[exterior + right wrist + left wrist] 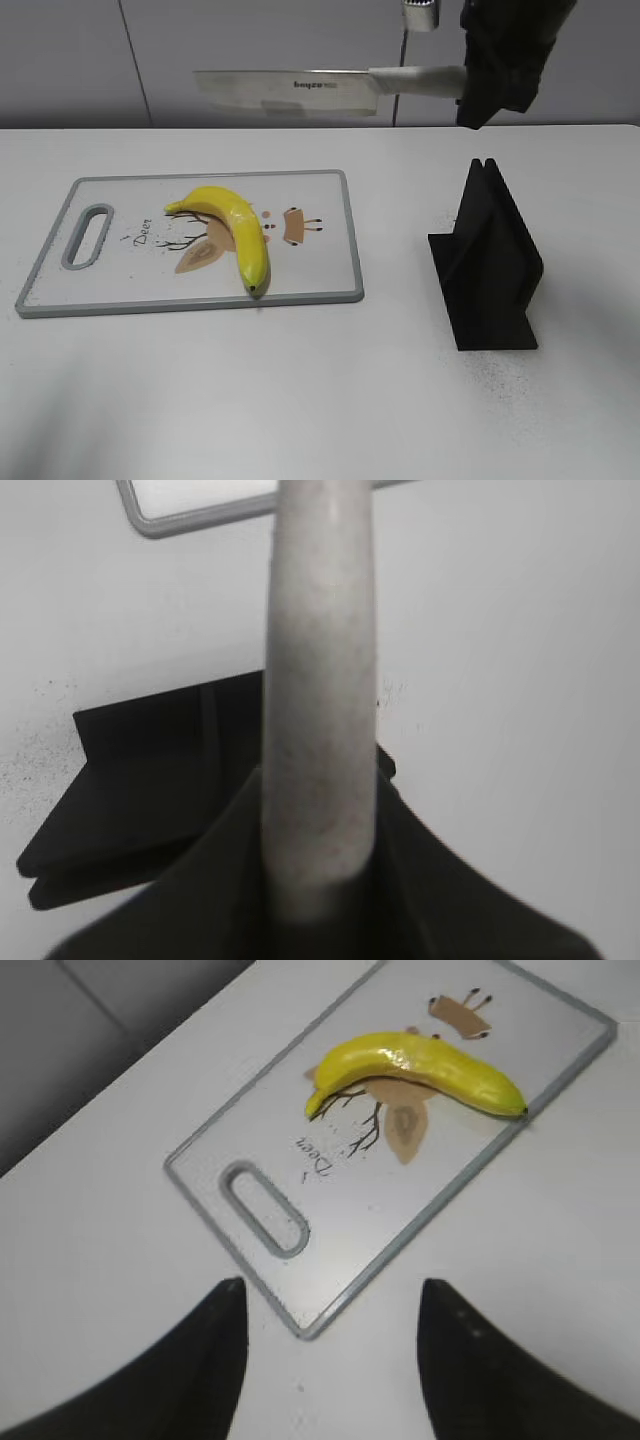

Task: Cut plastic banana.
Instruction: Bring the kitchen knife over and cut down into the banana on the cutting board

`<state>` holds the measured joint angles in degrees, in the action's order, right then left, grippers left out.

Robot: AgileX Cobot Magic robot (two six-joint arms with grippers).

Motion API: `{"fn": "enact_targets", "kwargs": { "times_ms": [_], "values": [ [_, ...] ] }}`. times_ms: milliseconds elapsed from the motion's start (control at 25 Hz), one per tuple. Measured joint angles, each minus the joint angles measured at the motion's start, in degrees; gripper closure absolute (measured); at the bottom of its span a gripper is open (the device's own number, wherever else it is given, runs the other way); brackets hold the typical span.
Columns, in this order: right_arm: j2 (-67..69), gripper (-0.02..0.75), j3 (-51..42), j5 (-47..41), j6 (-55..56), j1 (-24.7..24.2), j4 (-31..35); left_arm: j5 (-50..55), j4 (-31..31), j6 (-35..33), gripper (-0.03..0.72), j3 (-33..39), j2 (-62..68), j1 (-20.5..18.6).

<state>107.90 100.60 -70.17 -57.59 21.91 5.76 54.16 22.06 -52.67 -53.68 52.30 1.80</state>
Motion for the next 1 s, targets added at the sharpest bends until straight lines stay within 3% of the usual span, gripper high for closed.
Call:
{"fn": "enact_targets", "kwargs": {
  "times_ms": [440, 600, 840, 1000],
  "values": [
    [9.77, 0.547, 9.74, 0.0, -10.95, 2.04, 7.96, 7.05, 9.97, -20.65, 0.158, -21.88, 28.81, 0.02],
    [12.2, 0.547, 11.51, 0.11, -13.35, 2.11, 10.49, 9.04, 11.24, -26.43, 0.158, -26.69, 35.95, 1.94],
    [14.45, 0.547, 12.02, 0.15, -14.55, 2.11, 11.41, 7.15, 9.61, -28.83, 0.158, -31.42, 44.19, 7.65],
    [15.28, 0.547, 12.03, 0.15, -14.62, 2.11, 11.75, 7.15, 8.82, -28.96, 0.163, -32.6, 48.43, 9.42]
  ]
}}
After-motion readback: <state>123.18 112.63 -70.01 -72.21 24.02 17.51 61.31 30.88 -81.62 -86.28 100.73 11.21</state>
